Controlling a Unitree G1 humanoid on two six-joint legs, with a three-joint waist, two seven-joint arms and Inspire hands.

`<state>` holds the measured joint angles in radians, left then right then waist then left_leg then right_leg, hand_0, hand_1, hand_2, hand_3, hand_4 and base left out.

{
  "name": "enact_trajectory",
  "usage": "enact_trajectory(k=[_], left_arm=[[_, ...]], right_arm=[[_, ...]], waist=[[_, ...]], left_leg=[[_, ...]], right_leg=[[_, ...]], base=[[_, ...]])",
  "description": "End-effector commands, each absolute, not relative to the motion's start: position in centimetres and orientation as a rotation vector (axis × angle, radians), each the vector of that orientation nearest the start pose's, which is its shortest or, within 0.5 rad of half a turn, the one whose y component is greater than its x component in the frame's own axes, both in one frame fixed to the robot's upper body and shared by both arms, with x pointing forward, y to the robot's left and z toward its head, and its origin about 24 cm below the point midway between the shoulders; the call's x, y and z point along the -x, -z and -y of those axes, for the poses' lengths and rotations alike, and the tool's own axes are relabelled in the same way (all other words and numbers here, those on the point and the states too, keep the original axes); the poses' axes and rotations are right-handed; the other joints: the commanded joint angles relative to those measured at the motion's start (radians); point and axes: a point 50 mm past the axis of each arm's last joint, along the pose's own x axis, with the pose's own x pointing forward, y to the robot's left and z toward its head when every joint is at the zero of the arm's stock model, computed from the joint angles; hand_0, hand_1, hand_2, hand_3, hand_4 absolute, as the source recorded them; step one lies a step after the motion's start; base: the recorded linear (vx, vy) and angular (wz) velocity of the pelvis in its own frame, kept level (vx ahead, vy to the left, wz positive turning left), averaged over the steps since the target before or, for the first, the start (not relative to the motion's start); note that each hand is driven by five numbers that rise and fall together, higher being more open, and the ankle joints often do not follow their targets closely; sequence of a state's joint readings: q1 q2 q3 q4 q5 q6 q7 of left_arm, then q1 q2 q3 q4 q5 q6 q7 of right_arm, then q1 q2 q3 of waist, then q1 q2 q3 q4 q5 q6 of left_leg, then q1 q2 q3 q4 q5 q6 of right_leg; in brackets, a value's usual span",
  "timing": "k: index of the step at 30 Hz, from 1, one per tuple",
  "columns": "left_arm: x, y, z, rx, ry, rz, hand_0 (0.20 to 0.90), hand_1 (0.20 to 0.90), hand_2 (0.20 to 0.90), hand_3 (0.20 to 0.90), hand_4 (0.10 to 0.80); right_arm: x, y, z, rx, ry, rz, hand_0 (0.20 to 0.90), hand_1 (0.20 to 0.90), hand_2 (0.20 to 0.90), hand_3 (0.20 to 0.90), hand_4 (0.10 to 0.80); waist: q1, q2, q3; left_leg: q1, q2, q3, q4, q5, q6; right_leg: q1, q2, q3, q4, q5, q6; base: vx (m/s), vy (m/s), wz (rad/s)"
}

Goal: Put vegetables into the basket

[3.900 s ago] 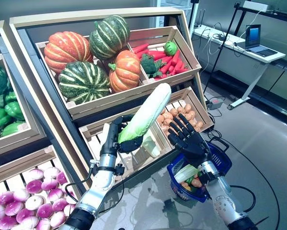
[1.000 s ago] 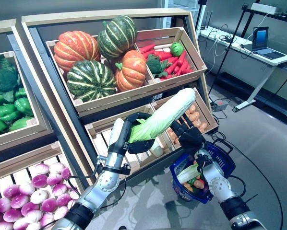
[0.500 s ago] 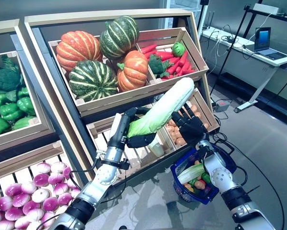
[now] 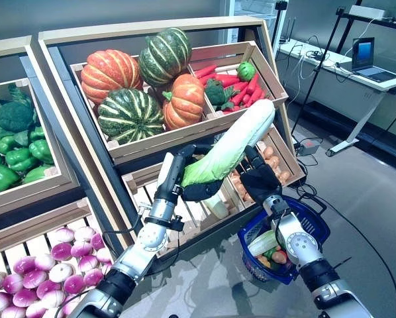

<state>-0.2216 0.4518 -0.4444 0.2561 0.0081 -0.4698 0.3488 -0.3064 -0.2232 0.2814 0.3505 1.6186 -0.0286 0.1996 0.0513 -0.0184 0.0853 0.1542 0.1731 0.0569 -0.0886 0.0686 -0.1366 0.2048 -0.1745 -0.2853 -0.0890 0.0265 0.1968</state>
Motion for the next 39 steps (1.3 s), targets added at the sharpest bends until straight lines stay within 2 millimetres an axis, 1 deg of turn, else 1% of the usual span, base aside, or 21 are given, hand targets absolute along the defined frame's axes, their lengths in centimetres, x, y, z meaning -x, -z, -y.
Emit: enact_trajectory(k=[1, 5, 8, 10, 12, 14, 15, 17, 18, 21, 24, 26, 27, 30, 31, 34, 35, 36, 38, 39], left_arm=[[-25.5, -8.5, -7.3, -0.591, 0.625, 0.761, 0.3, 0.3, 0.3, 0.3, 0.4], [-25.1, -8.7, -6.6, -0.68, 0.636, 0.857, 0.3, 0.3, 0.3, 0.3, 0.4], [-24.9, -8.5, -6.1, -0.726, 0.658, 0.883, 0.3, 0.3, 0.3, 0.3, 0.4], [-24.9, -8.1, -5.9, -0.749, 0.673, 0.871, 0.3, 0.3, 0.3, 0.3, 0.4], [-25.1, -7.3, -6.0, -0.765, 0.684, 0.819, 0.3, 0.3, 0.3, 0.3, 0.4], [-25.3, -7.0, -6.1, -0.765, 0.685, 0.79, 0.3, 0.3, 0.3, 0.3, 0.4], [-25.5, -6.4, -6.5, -0.758, 0.682, 0.735, 0.3, 0.3, 0.3, 0.3, 0.4], [-25.6, -5.6, -6.9, -0.747, 0.678, 0.674, 0.3, 0.3, 0.3, 0.3, 0.4], [-25.7, -4.9, -7.3, -0.734, 0.675, 0.62, 0.3, 0.3, 0.3, 0.3, 0.4], [-25.5, -3.6, -7.9, -0.734, 0.686, 0.55, 0.3, 0.3, 0.3, 0.3, 0.4], [-25.2, -2.9, -8.3, -0.74, 0.703, 0.515, 0.3, 0.3, 0.3, 0.3, 0.4], [-25.1, -2.5, -8.4, -0.734, 0.715, 0.494, 0.3, 0.3, 0.3, 0.3, 0.4], [-25.0, -2.4, -8.5, -0.731, 0.723, 0.488, 0.3, 0.3, 0.3, 0.3, 0.4], [-24.9, -2.4, -8.5, -0.729, 0.739, 0.491, 0.3, 0.3, 0.3, 0.3, 0.4], [-24.9, -2.6, -8.3, -0.727, 0.741, 0.5, 0.3, 0.3, 0.3, 0.3, 0.4], [-24.8, -2.7, -8.1, -0.73, 0.747, 0.524, 0.3, 0.3, 0.3, 0.3, 0.4], [-24.7, -2.7, -8.0, -0.731, 0.749, 0.527, 0.3, 0.3, 0.3, 0.3, 0.4], [-24.7, -2.9, -7.9, -0.736, 0.755, 0.542, 0.3, 0.3, 0.3, 0.3, 0.4], [-24.6, -2.9, -7.8, -0.737, 0.757, 0.549, 0.3, 0.3, 0.3, 0.3, 0.4], [-24.7, -3.0, -7.7, -0.738, 0.757, 0.551, 0.3, 0.3, 0.3, 0.3, 0.4]], right_arm=[[-33.7, -14.6, 9.9, -1.36, -0.588, 0.229, 0.9, 0.9, 0.9, 0.9, 0.8], [-33.9, -15.0, 10.0, -1.274, -0.545, 0.261, 0.9, 0.9, 0.9, 0.9, 0.8], [-34.1, -15.9, 10.4, -1.213, -0.527, 0.306, 0.9, 0.9, 0.9, 0.9, 0.8], [-34.2, -16.7, 10.4, -1.157, -0.525, 0.341, 0.9, 0.9, 0.9, 0.9, 0.8], [-34.4, -18.1, 10.6, -1.064, -0.531, 0.404, 0.9, 0.9, 0.9, 0.9, 0.8], [-34.4, -18.5, 10.7, -1.042, -0.541, 0.429, 0.9, 0.9, 0.9, 0.9, 0.8], [-34.3, -19.3, 11.0, -1.022, -0.561, 0.468, 0.9, 0.9, 0.9, 0.9, 0.8], [-34.2, -19.8, 11.3, -1.008, -0.581, 0.504, 0.9, 0.9, 0.9, 0.9, 0.8], [-34.1, -20.3, 11.5, -0.994, -0.594, 0.535, 0.9, 0.9, 0.9, 0.9, 0.8], [-33.8, -21.1, 11.8, -0.944, -0.617, 0.595, 0.9, 0.9, 0.9, 0.9, 0.8], [-33.6, -21.9, 12.2, -0.871, -0.621, 0.647, 0.9, 0.9, 0.9, 0.9, 0.8], [-33.4, -22.4, 12.4, -0.864, -0.647, 0.69, 0.9, 0.9, 0.9, 0.9, 0.8], [-33.3, -22.5, 12.5, -0.89, -0.672, 0.697, 0.9, 0.9, 0.9, 0.9, 0.8], [-33.3, -22.6, 12.5, -0.933, -0.696, 0.682, 0.9, 0.9, 0.9, 0.9, 0.8], [-33.3, -22.6, 12.3, -0.95, -0.704, 0.668, 0.9, 0.9, 0.9, 0.9, 0.8], [-33.5, -21.7, 12.0, -1.013, -0.713, 0.61, 0.9, 0.9, 0.9, 0.9, 0.8], [-33.5, -21.6, 11.9, -1.027, -0.714, 0.6, 0.9, 0.9, 0.9, 0.9, 0.8], [-33.5, -21.2, 11.7, -1.059, -0.719, 0.579, 0.9, 0.9, 0.9, 0.9, 0.8], [-33.5, -20.9, 11.5, -1.07, -0.722, 0.562, 0.9, 0.9, 0.9, 0.9, 0.8], [-33.5, -20.7, 11.4, -1.074, -0.716, 0.553, 0.78, 0.78, 0.78, 0.78, 0.72]], waist=[[0.005, -0.023, -0.044], [-0.003, -0.023, -0.049], [-0.007, -0.022, -0.048], [-0.009, -0.022, -0.048], [-0.011, -0.023, -0.048], [-0.011, -0.023, -0.049], [-0.011, -0.023, -0.05], [-0.01, -0.024, -0.05], [-0.009, -0.026, -0.049], [-0.005, -0.029, -0.047], [-0.003, -0.031, -0.047], [-0.001, -0.033, -0.044], [-0.001, -0.034, -0.043], [0.002, -0.035, -0.043], [0.003, -0.036, -0.042], [0.003, -0.037, -0.041], [0.003, -0.036, -0.043], [0.003, -0.036, -0.042], [0.003, -0.035, -0.043], [0.003, -0.034, -0.043]], left_leg=[[0.017, -0.03, -0.013, 0.001, -0.107, 0.033], [0.015, -0.03, -0.01, 0.001, -0.107, 0.033], [0.014, -0.032, -0.01, 0.001, -0.108, 0.033], [0.014, -0.033, -0.009, 0.001, -0.108, 0.033], [0.01, -0.034, -0.007, 0.001, -0.099, 0.033], [0.008, -0.035, -0.008, 0.001, -0.098, 0.034], [0.007, -0.036, -0.007, 0.001, -0.097, 0.034], [0.008, -0.036, -0.007, 0.001, -0.098, 0.035], [0.008, -0.036, -0.007, 0.001, -0.097, 0.035], [0.008, -0.035, -0.007, 0.001, -0.096, 0.035], [0.012, -0.033, -0.008, 0.001, -0.105, 0.034], [0.006, -0.034, -0.009, 0.001, -0.095, 0.035], [0.007, -0.034, -0.009, 0.001, -0.096, 0.036], [0.011, -0.032, -0.01, 0.001, -0.106, 0.035], [0.006, -0.034, -0.011, 0.001, -0.097, 0.036], [0.007, -0.032, -0.01, 0.001, -0.096, 0.036], [0.011, -0.03, -0.01, 0.001, -0.105, 0.035], [0.006, -0.031, -0.01, 0.001, -0.096, 0.036], [0.009, -0.029, -0.011, 0.001, -0.105, 0.035], [0.009, -0.029, -0.011, 0.001, -0.104, 0.035]], right_leg=[[-0.013, -0.011, 0.064, 0.002, -0.009, -0.038], [-0.017, -0.012, 0.068, 0.002, -0.008, -0.037], [-0.019, -0.011, 0.072, 0.002, -0.007, -0.035], [-0.02, -0.012, 0.073, 0.002, -0.006, -0.034], [-0.025, -0.012, 0.076, 0.002, 0.003, -0.035], [-0.027, -0.012, 0.077, 0.002, 0.004, -0.035], [-0.027, -0.011, 0.079, 0.002, 0.004, -0.035], [-0.028, -0.01, 0.08, 0.002, 0.004, -0.036], [-0.028, -0.01, 0.08, 0.003, 0.004, -0.036], [-0.028, -0.009, 0.079, 0.004, 0.004, -0.037], [-0.024, -0.007, 0.079, 0.004, -0.005, -0.036], [-0.03, -0.007, 0.078, 0.006, 0.003, -0.038], [-0.029, -0.007, 0.076, 0.006, 0.002, -0.038], [-0.024, -0.006, 0.074, 0.006, -0.006, -0.036], [-0.028, -0.006, 0.074, 0.006, 0.001, -0.038], [-0.027, -0.007, 0.072, 0.007, 0.001, -0.039], [-0.022, -0.006, 0.073, 0.006, -0.007, -0.037], [-0.027, -0.007, 0.071, 0.007, 0.0, -0.038], [-0.024, -0.006, 0.072, 0.006, -0.008, -0.037], [-0.024, -0.006, 0.072, 0.006, -0.008, -0.037]], base=[[0.0, 0.0, 0.0], [0.0, 0.0, 0.0], [0.0, 0.0, 0.0], [0.0, 0.0, 0.0], [-0.036, 0.007, -0.01], [-0.017, 0.003, 0.0], [0.0, 0.0, 0.0], [0.0, 0.0, 0.0], [0.0, 0.0, 0.0], [0.0, 0.0, 0.0], [0.0, 0.0, 0.0], [-0.022, -0.008, 0.0], [-0.04, -0.018, 0.0], [0.02, -0.011, 0.0], [0.0, 0.0, 0.0], [0.015, -0.004, 0.0], [0.0, 0.0, 0.0], [0.0, 0.0, 0.0], [0.02, -0.004, 0.0], [0.0, 0.0, 0.0]])
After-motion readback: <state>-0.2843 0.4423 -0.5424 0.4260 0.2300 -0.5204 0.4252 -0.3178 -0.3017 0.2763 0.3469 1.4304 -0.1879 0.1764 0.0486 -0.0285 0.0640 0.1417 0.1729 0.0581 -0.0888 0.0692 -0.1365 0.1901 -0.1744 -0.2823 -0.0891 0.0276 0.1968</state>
